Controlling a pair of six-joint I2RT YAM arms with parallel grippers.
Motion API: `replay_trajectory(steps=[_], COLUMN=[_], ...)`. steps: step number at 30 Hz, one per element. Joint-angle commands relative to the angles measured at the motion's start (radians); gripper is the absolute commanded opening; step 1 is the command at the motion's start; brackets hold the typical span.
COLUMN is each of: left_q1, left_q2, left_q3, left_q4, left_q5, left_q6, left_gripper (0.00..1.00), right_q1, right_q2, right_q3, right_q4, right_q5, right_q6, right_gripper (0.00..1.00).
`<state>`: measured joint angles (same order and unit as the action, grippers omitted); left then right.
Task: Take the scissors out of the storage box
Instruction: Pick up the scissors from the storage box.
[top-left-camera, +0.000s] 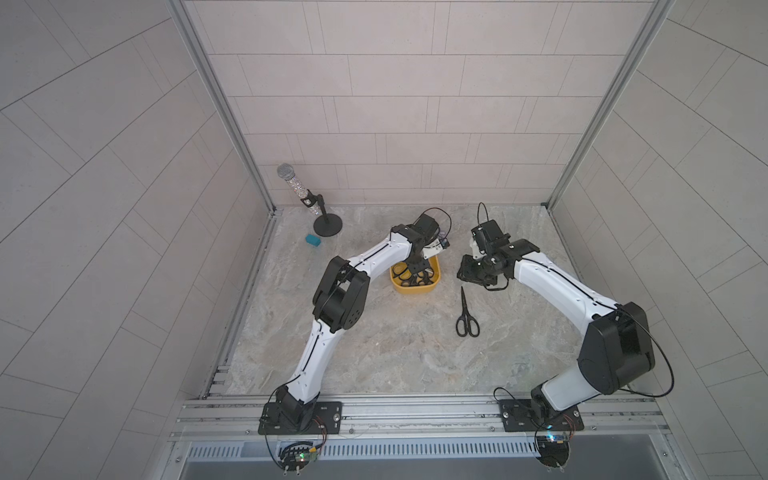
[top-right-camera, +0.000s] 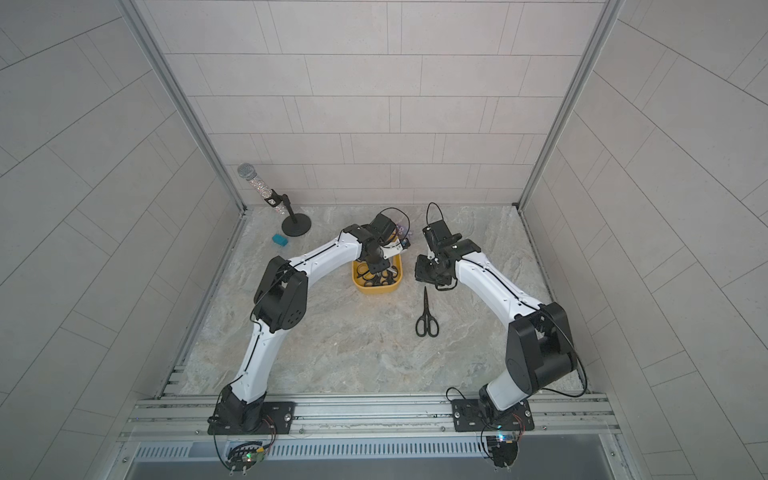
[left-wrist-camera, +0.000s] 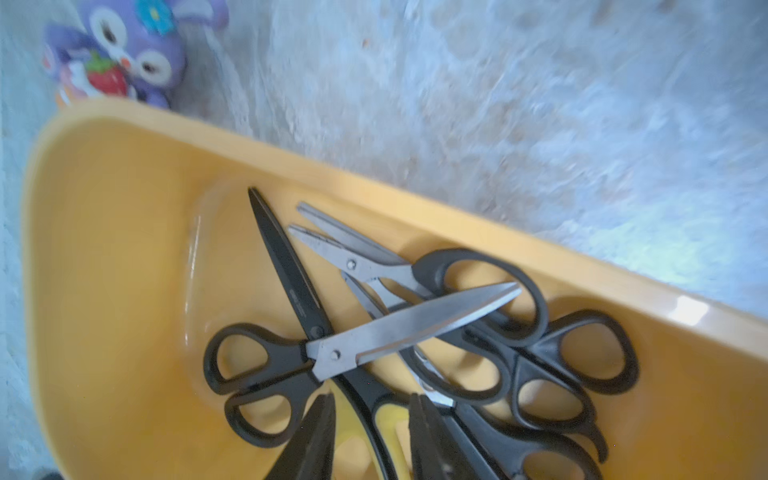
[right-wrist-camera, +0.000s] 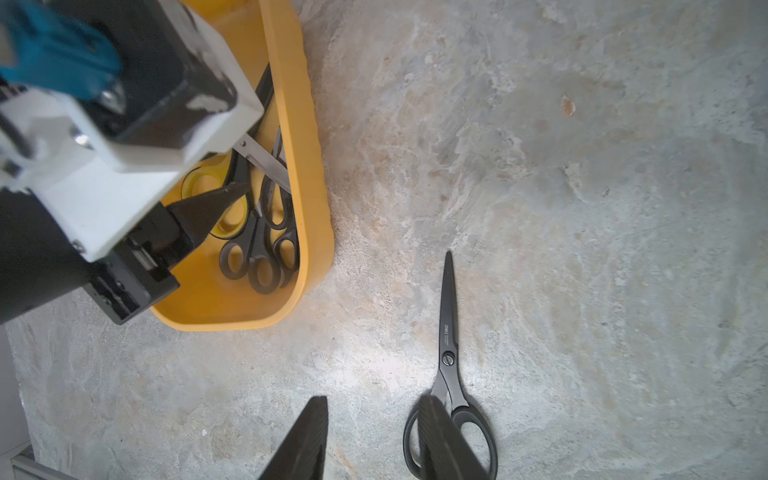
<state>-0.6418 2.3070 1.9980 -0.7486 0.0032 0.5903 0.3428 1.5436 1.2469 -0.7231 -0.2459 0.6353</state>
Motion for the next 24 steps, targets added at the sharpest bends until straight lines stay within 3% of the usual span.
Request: replay_trajectory(steps=[1, 11, 24], left_q1=[-0.005, 0.012, 0.031], left_q2=[0.037, 0.079, 0.089], left_q3=[0.032, 0.023, 0.107], left_q4=[-0.048, -0.05, -0.058], left_q5=[0.057, 0.03, -0.033], left_q6=[0.05, 0.156, 0.174], left_gripper=[0.37, 0.38, 0.38], right_q1=[-0.007, -0.019, -0.019], right_q2=[-0.02, -0.017, 0.002], right_q3=[-0.001, 0.02, 0.019], right_q4=[-0.029, -0.075, -0.084], right_q5=[0.005, 0.015, 0.005], right_q6=[-0.008, -0.021, -0.013], right_gripper=[0.41, 0.41, 0.41])
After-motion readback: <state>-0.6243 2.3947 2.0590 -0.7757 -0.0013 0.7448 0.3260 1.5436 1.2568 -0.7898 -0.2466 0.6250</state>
